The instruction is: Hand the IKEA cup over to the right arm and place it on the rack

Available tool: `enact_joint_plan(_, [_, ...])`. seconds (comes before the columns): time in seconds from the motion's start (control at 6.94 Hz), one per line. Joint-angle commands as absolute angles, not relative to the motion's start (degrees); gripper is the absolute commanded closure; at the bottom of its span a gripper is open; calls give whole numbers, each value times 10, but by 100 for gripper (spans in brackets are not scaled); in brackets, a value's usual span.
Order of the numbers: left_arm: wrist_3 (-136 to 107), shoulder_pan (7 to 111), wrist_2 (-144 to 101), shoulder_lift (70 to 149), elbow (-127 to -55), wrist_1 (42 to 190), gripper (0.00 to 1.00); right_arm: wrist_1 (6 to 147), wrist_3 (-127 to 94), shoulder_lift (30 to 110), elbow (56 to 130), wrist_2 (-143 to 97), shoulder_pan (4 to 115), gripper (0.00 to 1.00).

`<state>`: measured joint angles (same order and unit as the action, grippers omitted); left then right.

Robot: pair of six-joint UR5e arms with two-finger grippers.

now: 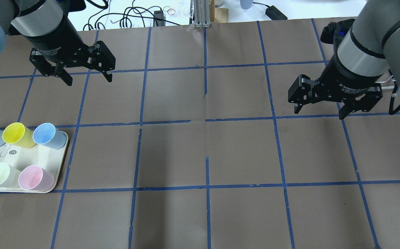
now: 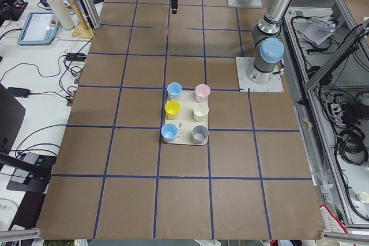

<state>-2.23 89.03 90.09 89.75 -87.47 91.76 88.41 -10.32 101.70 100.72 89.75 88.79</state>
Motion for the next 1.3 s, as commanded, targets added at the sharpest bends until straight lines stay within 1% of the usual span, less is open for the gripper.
enact_joint_plan(0.0, [-24, 891, 903, 896, -875, 920, 0, 885, -104, 1017, 1007, 897, 888, 0])
enact_joint_plan(0.29, [26, 883, 907, 896, -885, 923, 0, 885, -102, 1017, 1006, 898, 887, 0])
enact_joint_plan(0.43, [103, 859, 909, 896, -892, 923, 0, 883, -102, 1017, 1007, 898, 887, 0])
enact_joint_plan(0.58, [172, 806, 906, 897, -897, 923, 0, 883, -103, 1017, 1007, 898, 887, 0])
enact_joint_plan(0.86, [355, 694, 901, 909, -952, 891, 0, 888, -102, 1016, 1006, 897, 882, 0])
enact_joint_plan(1.15, [509, 602, 901, 937, -1016, 758, 0, 880, -102, 1025, 1003, 898, 873, 0])
